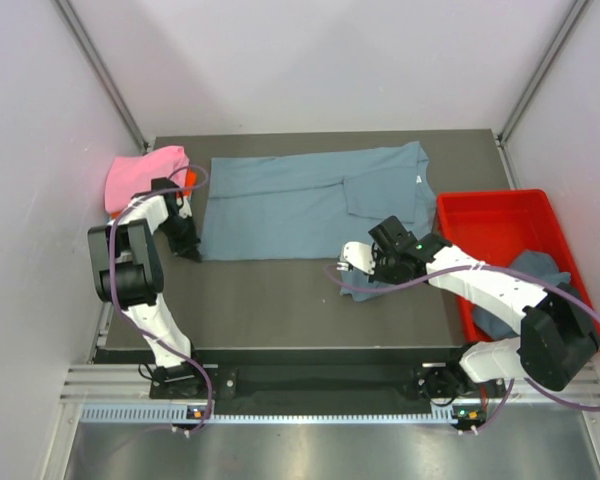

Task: Fold and stack the t-shirts
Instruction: Fold the tshirt

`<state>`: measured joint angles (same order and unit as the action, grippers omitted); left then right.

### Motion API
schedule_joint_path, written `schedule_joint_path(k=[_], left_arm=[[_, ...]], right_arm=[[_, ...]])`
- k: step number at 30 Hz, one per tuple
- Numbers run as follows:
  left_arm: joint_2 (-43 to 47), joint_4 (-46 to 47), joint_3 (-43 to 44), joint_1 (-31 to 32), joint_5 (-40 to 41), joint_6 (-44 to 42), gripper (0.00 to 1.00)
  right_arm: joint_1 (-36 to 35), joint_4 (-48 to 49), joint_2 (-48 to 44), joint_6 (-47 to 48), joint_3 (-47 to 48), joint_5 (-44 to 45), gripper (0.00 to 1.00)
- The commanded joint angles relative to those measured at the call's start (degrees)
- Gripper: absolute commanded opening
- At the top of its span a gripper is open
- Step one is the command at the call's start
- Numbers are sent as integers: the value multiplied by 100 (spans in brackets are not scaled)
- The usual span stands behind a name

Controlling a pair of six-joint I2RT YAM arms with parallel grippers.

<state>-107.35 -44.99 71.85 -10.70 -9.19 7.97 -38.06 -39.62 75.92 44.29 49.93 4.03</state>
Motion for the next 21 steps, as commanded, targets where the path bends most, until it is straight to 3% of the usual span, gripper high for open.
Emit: schedule_joint_path(k=[1,6,8,11,21], left_arm=[[538,-62,-119,-20,-100,-102,0],[1005,-220,-215,-20,-74,-251,0],[1181,-229,-259,-20,40,-296,18],[1261,-142,-382,-20,163,-296,31],[576,-62,-146,-29,14,-217,35]], right_arm=[[62,173,-16,-79,148,1,0],[62,182,-42,-88,157,-8,0],[62,209,-42,-96,140,-16,0],[62,252,-25,-105,113,-43,0],[62,297,54,-123,166,-34,0]])
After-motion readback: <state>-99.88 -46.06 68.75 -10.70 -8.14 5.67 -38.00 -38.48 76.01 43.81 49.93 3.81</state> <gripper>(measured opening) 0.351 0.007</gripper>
